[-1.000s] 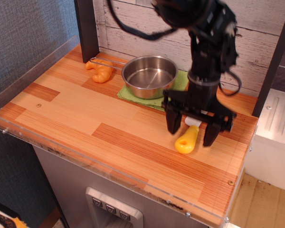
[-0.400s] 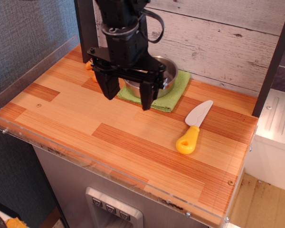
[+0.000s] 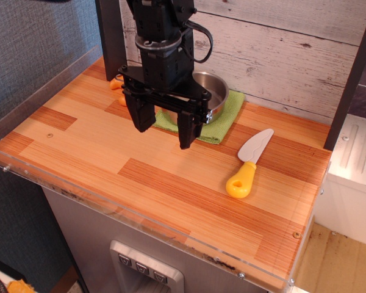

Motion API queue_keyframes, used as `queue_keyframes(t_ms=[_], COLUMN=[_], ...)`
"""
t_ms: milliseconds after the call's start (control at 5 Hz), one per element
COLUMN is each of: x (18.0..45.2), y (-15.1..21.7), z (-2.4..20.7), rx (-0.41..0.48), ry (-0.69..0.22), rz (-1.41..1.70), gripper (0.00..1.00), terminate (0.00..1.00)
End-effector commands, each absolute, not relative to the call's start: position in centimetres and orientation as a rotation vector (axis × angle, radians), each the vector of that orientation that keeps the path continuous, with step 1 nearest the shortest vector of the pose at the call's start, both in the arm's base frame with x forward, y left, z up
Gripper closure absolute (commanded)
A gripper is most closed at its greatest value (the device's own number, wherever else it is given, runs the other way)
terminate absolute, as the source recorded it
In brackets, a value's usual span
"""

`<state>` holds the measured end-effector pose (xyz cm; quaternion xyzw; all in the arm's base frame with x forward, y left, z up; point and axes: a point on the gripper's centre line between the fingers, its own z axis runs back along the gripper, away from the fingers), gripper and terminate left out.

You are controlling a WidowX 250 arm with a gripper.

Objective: Place the knife in right side of green cloth

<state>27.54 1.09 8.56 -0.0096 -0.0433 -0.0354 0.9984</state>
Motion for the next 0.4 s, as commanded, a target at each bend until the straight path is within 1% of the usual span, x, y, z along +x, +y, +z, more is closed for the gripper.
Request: queue_keyframes(t_ms=[0,200], x=[27.66,27.66], y=[1.35,1.35], z=[9.62,9.62], rx=[-0.017,-0.017], ry=[-0.123,-0.123], rz=[-0.070,-0.070], gripper=[0.00,0.00], terminate=[0.00,1.00])
